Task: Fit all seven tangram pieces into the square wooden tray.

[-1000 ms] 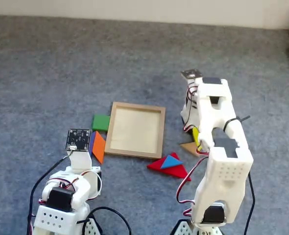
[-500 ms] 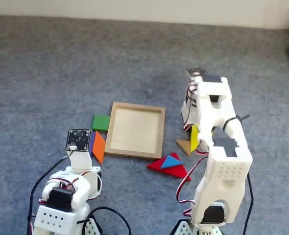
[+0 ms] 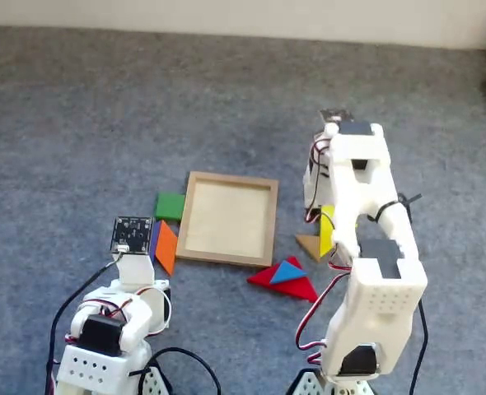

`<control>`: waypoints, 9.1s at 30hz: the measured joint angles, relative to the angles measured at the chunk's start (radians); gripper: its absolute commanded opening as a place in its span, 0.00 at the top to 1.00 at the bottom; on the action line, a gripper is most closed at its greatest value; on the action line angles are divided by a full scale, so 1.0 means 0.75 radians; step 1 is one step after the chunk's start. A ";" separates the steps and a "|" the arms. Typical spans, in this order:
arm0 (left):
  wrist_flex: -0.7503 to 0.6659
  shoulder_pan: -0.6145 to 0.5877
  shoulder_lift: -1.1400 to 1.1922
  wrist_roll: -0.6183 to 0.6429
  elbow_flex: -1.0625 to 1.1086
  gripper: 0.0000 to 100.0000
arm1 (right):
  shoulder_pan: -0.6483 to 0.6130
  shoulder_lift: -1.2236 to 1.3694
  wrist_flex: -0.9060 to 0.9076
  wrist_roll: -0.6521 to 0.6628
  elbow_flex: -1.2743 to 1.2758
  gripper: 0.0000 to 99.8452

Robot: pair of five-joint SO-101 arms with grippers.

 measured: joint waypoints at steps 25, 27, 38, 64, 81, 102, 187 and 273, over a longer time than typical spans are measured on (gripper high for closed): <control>0.000 0.000 0.000 0.000 0.000 0.99 | -0.006 0.037 -0.198 -0.008 0.155 0.73; 0.000 0.000 0.000 0.000 0.000 0.99 | -0.006 0.037 -0.198 -0.008 0.155 0.74; 0.000 0.000 0.000 0.000 0.000 0.99 | -0.006 0.037 -0.196 0.029 0.155 0.74; 0.000 0.000 0.000 0.000 0.000 0.99 | -0.004 -0.053 -0.143 0.043 0.158 0.78; 0.000 0.000 0.000 0.000 0.000 0.99 | -0.094 -0.125 -0.035 0.043 0.139 0.78; 0.000 0.000 0.000 0.000 0.000 0.99 | -0.051 0.025 -0.129 0.070 0.113 0.63; 0.000 0.000 0.000 0.000 0.000 0.99 | -0.133 0.068 -0.303 0.401 0.104 0.74; 0.000 0.000 0.000 0.000 0.000 0.99 | 0.051 -0.006 -0.090 -0.061 0.229 0.68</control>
